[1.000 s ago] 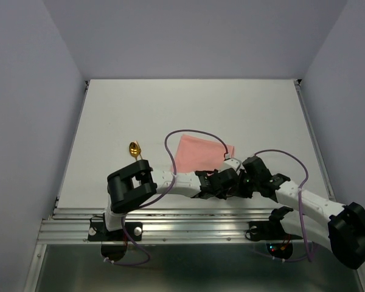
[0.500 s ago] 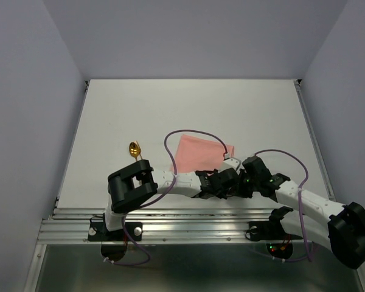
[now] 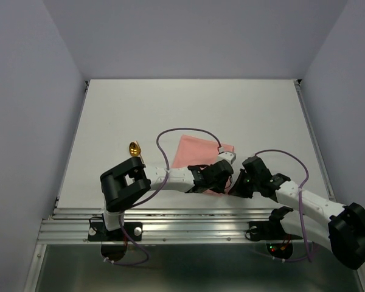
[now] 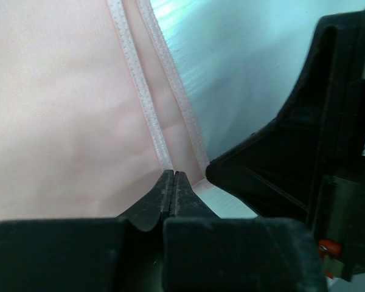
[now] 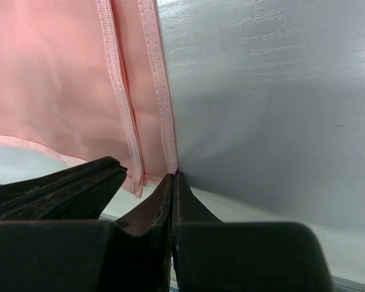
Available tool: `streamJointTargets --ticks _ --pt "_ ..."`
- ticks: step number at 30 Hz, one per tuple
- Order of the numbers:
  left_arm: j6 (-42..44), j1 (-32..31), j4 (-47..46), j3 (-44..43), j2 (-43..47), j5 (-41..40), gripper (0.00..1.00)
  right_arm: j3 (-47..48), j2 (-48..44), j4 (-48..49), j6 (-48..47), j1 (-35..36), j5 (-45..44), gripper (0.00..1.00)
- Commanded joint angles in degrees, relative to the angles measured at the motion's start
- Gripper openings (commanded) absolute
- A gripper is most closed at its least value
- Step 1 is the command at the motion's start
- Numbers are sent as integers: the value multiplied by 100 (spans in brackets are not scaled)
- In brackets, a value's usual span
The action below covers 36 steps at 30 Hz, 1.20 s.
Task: Fold the napkin into a case and place the utensils inside
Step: Smooth out the lower triangle-folded napkin at the center of the board.
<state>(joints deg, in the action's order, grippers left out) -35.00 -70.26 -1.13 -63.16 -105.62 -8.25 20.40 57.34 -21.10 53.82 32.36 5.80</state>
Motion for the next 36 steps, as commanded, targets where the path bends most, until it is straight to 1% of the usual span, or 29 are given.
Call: streamJointTargets --ticks 1,8,10,15,16,17,18,19,20,21,22,23,24,25,27,28,29,31,32,33,34,35,36 --pt "-24 12 -309 102 367 210 0 34 -30 -34 40 51 -79 1" --pt "-94 30 -301 181 428 140 0 25 -65 -25 84 51 -106 1" --pt "-112 135 -265 198 542 166 0 16 -83 -25 93 51 -106 1" --pt "-147 723 -221 391 972 517 0 25 -118 -104 58 51 -97 1" --pt "-112 959 -187 383 1008 622 0 42 -144 -165 49 51 -114 1" --pt "-68 1057 -134 339 1026 640 0 95 -153 -201 32 51 -141 2" --pt "71 1145 58 121 1000 632 0 148 -171 -349 23 51 -280 9" --pt "168 1216 173 -55 939 553 0 226 -153 -464 23 51 -429 20" --pt "239 1303 409 -274 869 466 2 419 -144 -587 58 51 -857 50" --pt "309 1330 733 -737 685 386 4 542 -136 -692 -20 51 -1036 66" --pt "432 1348 867 -968 588 281 16 657 -136 -798 -91 51 -1185 76" --pt "485 1374 990 -1188 465 263 26 780 -127 -781 -204 -79 -1265 81" --pt "529 1418 1078 -1582 229 263 32 1059 -40 -773 -432 -176 -1335 85" --pt "573 1436 1253 -1760 113 228 37 1210 57 -773 -556 -386 -1397 85" --pt "652 1506 1526 -2268 -263 262 37 1709 416 -729 -950 -651 -1652 83" --pt "661 1532 1606 -2384 -344 219 37 1852 557 -676 -1083 -817 -1661 82" --pt "670 1568 1676 -2525 -406 227 37 1984 689 -589 -1232 -1167 -1470 80" --pt "670 1673 1669 -2465 -328 245 37 2177 988 -247 -1611 -1468 -1249 77" --pt "636 1760 1564 -2282 -145 315 37 2405 1381 -115 -1829 -1609 -1144 74" --pt "626 1761 1563 -2158 -38 315 37 2546 1611 -113 -1927 -1610 -1152 71" --pt "618 1840 1450 -2053 50 341 38 2869 2127 -122 -1998 -1610 -1169 68" --pt "609 1884 1414 -1895 164 377 38 3029 2367 -96 -2164 -1610 -1065 66" --pt "609 1910 1448 -1859 182 386 38 3161 2587 -96 -2218 -1610 -1020 66"
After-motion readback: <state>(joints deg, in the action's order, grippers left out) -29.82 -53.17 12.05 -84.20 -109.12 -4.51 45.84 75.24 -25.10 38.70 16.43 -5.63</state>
